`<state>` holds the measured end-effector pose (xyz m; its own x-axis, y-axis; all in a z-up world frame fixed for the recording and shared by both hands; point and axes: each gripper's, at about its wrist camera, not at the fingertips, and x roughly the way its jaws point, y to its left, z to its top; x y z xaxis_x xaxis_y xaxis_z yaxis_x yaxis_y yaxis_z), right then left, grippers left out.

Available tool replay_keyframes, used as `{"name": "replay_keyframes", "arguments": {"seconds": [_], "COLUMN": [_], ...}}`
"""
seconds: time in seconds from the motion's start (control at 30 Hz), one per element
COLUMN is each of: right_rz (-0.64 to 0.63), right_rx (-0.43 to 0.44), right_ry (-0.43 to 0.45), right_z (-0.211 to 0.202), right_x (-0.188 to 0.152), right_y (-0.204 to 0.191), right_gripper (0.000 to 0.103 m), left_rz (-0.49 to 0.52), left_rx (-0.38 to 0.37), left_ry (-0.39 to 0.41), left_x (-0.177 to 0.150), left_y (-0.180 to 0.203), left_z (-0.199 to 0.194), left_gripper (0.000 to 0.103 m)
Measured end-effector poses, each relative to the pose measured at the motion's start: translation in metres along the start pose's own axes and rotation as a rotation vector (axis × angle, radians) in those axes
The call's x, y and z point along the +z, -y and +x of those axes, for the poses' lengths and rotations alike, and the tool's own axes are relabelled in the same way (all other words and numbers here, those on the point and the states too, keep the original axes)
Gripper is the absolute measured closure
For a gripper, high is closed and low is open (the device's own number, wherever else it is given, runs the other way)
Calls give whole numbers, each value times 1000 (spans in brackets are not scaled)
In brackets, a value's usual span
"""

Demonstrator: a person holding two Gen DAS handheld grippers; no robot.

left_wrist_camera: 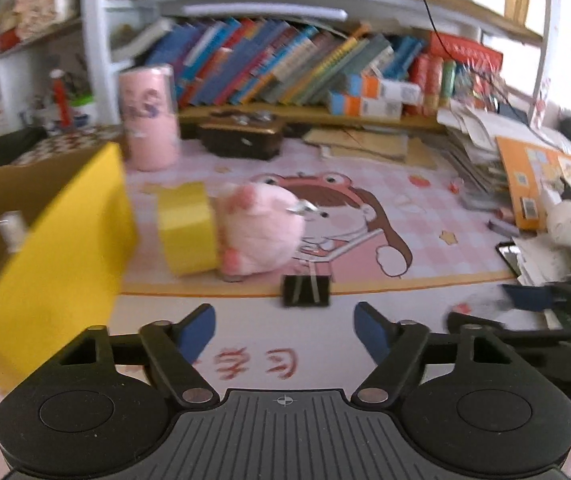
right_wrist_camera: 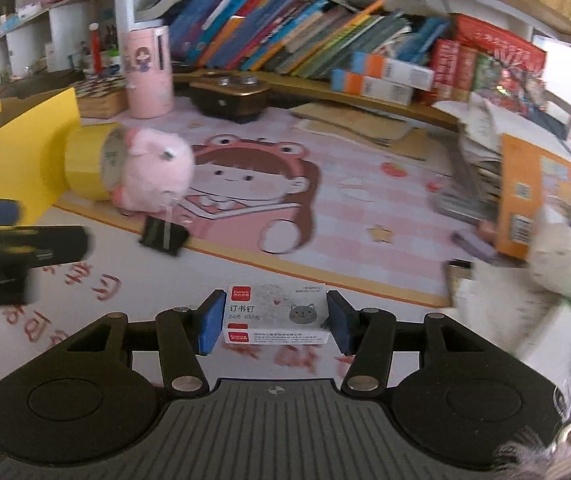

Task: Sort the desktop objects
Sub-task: 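Lift the white card box with the right gripper while the left grasps the black binder clip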

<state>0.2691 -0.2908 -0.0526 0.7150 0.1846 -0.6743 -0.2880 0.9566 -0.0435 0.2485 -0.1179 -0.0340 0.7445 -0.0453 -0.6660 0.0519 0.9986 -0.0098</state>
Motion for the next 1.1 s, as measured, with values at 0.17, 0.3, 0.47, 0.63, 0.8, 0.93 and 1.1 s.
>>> {"name": "replay_keyframes", "arguments": {"seconds": [0.17,0.3,0.47,0.63,0.8,0.93,1.1], "right_rz": [9,3,-2,-3,-7,1,13], "right_rx": [-32,-22,-8,6,21,45,94], "right_ry": [17,24,19,14,18,16,31], "right_z": [-13,-17,-17,-17,-18,-21,-30], "right_x": [-7,-9,-11,-11,-10,-5,7], "right_y": [17,21,24,24,21,17,10], "right_gripper": [52,52,52,52,52,52,52], "left_rz": [51,66,65,42,16,-16,-98], "left_rx": [7,37,58,44,24,-38,-121], "left_ry": [-7,-23,-47,-52,-60,-32,12], "left_x": [6,11,10,4,6,9,16], "left_y": [20,25,22,18,15,10,-2], "left_z": [43,68,82,84,78,49,-4], "left_gripper": [41,46,50,62,65,65,65]}}
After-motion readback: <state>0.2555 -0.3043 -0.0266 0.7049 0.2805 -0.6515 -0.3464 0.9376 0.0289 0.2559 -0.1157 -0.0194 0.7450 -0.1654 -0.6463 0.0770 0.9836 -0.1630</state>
